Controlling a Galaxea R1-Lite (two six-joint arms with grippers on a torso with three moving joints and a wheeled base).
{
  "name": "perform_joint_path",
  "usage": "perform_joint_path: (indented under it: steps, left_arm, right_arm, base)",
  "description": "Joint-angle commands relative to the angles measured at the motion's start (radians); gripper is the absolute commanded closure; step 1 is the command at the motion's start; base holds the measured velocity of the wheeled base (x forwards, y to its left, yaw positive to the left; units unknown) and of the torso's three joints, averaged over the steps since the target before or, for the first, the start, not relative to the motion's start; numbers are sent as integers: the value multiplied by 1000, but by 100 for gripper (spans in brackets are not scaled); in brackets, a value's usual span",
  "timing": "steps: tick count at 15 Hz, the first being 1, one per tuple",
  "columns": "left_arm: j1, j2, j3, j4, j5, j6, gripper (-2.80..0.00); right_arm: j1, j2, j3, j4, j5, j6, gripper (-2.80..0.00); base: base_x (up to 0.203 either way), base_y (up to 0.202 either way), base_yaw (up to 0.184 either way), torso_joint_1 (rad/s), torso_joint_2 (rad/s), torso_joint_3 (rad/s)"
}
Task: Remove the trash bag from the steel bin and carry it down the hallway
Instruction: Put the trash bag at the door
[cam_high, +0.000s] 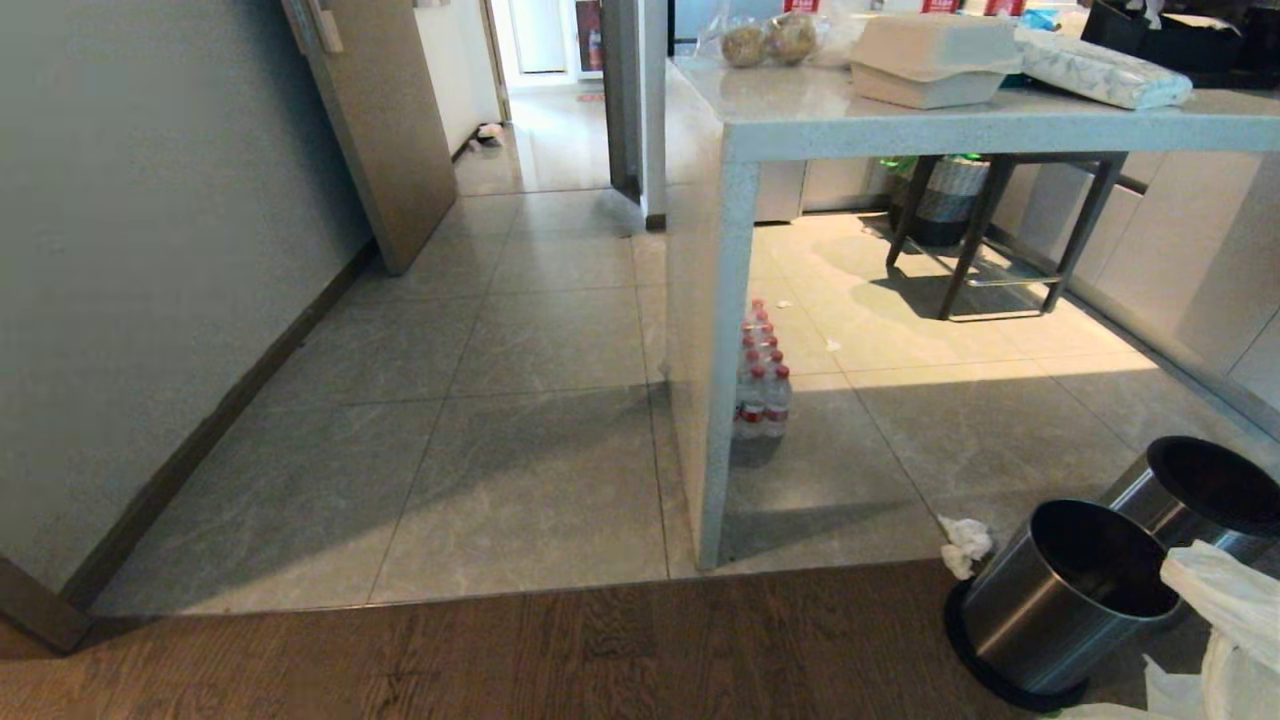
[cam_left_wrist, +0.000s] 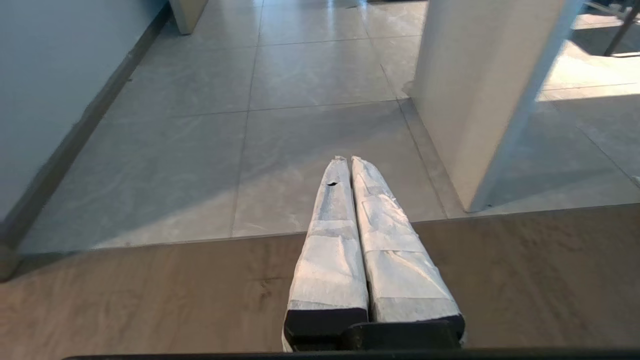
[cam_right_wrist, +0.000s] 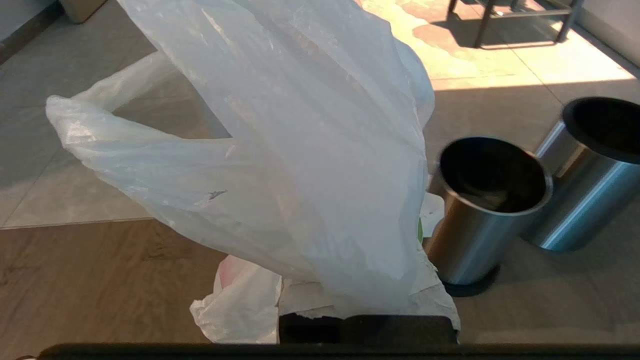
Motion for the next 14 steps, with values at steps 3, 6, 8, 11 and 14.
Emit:
perform_joint_path:
  steps: [3,6,8,11,14]
  left_arm:
    - [0,0,0,0,0,0,0]
    - [0,0,0,0,0,-2,0]
    - [0,0,0,0,0,-2,0]
    - [0,0,0,0,0,-2,0]
    - [0,0,0,0,0,-2,0]
  right_arm:
    - [0,-39,1,-1,0,1,0]
    - [0,-39,1,-1,0,1,0]
    - [0,-39,1,-1,0,1,0]
    - [0,-39,1,-1,0,1,0]
    - [0,-39,1,-1,0,1,0]
  base:
    - [0,193,0,2,3,2]
    - [0,194,1,2,1,2]
    - [0,193,0,2,3,2]
    - [0,194,2,2,3,2]
    - [0,191,0,2,1,2]
